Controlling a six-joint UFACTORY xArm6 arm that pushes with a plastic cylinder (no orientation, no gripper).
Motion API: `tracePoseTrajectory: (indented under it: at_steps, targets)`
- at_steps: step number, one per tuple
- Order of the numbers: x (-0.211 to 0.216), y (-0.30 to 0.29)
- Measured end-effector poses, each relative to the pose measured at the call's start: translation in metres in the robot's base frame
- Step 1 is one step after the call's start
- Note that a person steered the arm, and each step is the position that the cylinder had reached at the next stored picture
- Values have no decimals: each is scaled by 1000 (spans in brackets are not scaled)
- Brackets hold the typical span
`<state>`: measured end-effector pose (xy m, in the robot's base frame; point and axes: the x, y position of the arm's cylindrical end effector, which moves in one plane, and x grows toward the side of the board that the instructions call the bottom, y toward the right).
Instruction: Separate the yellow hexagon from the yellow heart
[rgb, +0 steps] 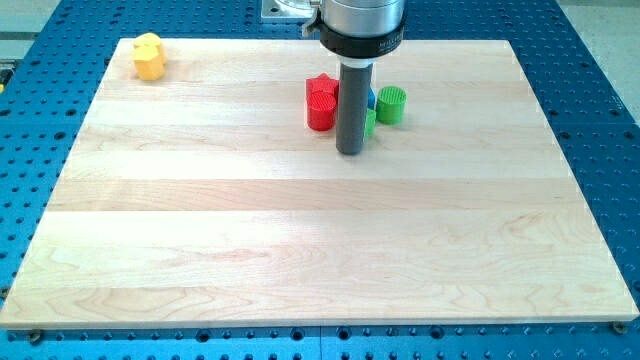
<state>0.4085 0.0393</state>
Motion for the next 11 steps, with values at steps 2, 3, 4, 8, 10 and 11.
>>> tracePoseTrajectory:
  at_steps: [2, 3, 4, 8, 10, 11]
  targets:
    - [20, 10]
    - [32, -5]
    - [38, -107]
    - [17, -280]
    - [-31, -344]
    - [-31, -344]
